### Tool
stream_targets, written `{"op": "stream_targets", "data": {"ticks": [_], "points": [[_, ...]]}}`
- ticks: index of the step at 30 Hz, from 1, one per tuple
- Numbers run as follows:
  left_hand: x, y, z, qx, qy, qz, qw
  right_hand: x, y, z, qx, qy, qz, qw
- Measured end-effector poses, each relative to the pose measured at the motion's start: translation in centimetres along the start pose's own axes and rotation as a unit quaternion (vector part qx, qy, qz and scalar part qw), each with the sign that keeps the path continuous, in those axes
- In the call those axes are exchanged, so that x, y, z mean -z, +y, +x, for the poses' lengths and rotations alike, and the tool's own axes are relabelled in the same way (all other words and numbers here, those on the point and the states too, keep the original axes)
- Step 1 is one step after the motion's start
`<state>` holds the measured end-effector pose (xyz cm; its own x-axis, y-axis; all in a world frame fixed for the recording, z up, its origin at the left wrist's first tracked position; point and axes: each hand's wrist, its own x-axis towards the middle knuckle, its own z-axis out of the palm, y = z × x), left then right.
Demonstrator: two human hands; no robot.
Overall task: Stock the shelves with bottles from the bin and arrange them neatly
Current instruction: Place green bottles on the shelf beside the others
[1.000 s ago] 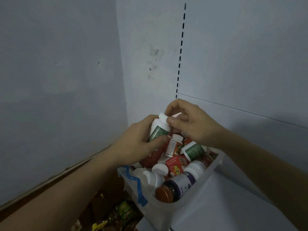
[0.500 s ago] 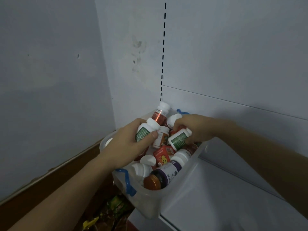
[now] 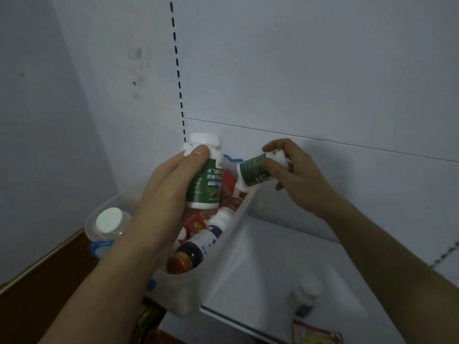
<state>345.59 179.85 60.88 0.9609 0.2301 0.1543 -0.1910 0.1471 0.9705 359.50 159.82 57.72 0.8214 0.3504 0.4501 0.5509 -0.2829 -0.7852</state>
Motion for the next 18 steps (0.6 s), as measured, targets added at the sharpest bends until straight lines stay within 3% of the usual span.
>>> {"op": "stream_targets", "data": {"ticks": [3, 8, 18], "points": [[-3.8, -0.4, -1.5, 0.016, -0.012, -0.096, 0.995, 2.9, 0.7, -4.3, -0.014, 0.065, -0.002, 0.998], [-10.4, -3.4, -5.7, 0.058, -0.059, -0.153, 0.985, 11.3, 2.0, -12.7, -0.061, 0.133, -0.047, 0.988], [-32.3, -8.7, -17.1, 0.177, -0.233, -0.241, 0.925, 33.9, 2.9, -32.9, -0.161, 0.211, -0.192, 0.945]]}}
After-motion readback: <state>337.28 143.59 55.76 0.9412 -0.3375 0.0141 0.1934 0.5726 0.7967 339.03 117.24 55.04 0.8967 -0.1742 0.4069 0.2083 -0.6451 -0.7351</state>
